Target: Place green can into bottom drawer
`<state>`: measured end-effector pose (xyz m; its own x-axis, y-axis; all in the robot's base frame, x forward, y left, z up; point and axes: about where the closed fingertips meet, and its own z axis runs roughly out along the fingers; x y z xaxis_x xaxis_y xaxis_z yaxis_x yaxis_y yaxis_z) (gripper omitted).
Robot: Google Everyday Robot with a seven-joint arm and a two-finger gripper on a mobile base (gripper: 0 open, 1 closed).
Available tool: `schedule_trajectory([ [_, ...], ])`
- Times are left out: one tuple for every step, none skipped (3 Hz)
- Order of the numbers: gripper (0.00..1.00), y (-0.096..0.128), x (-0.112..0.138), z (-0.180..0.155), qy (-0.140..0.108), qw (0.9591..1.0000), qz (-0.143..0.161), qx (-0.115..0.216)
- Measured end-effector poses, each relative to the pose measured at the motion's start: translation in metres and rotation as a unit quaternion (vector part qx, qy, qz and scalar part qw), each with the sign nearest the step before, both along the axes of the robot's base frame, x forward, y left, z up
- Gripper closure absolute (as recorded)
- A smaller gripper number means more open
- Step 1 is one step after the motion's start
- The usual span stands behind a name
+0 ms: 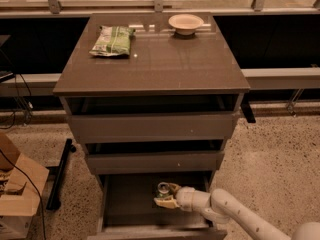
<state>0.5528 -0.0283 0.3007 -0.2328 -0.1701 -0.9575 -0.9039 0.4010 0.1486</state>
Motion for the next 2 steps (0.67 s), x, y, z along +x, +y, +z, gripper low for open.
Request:
schedule_trajectory([
  [1.00,0.012,0.008,-0.023,-0.022,0.9992,0.019,-0.027],
  [0.82,0.023,0.015,-0.043,-0.038,0.9978,0.015,-0.052],
])
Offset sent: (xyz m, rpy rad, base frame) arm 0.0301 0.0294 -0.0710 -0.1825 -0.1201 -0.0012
